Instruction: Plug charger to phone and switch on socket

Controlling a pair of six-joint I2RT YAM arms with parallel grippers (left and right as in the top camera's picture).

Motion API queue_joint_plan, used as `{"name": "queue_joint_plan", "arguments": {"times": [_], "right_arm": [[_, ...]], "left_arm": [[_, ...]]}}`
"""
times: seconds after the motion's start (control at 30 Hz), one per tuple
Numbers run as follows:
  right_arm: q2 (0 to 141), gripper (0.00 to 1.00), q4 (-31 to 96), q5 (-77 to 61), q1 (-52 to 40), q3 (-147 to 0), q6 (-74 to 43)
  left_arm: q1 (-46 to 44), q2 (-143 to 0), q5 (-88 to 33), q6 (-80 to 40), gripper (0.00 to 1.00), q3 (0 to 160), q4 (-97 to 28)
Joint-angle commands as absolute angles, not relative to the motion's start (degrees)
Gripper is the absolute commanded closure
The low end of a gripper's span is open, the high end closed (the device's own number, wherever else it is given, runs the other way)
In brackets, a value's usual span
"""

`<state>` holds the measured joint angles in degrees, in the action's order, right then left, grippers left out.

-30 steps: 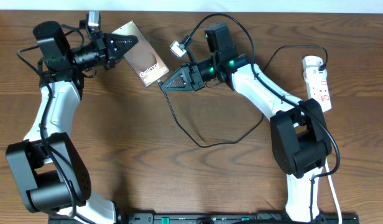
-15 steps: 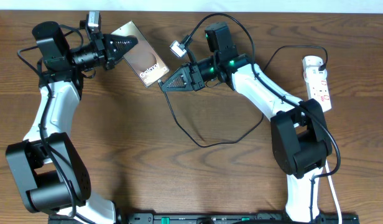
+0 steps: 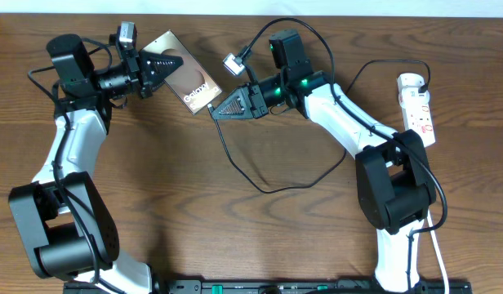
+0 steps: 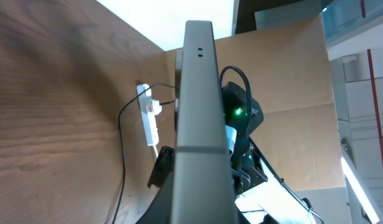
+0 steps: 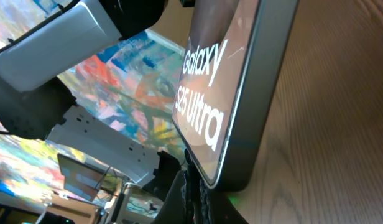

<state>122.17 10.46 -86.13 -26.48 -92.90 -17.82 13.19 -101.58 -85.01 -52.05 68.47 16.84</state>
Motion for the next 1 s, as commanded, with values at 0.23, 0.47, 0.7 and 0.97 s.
{"name": "queue_joint_plan", "arguments": {"times": [0.23,0.47,0.7,0.97], "right_arm": [[120.33,0.99,9.98,-84.18,-23.88,-93.62,-21.47],[120.33,0.99,9.67,-84.60,-23.88,-93.62,-22.72],[120.33,0.99,9.93,-84.20,-26.13,-93.62,-22.68],[120.33,0.99,10.11,-83.44,-27.09,-93.62,-22.65]], "left_arm": [[12.53,-101.62,-90.08,-51.07,0.93,67.96,16.84],[12.53,-101.62,-90.08,-51.07,0.93,67.96,16.86],[12.53,-101.67,-90.06,-48.14,0.93,67.96,17.50],[12.60,-101.89,-90.08,-44.56,0.93,67.96,17.52]]}}
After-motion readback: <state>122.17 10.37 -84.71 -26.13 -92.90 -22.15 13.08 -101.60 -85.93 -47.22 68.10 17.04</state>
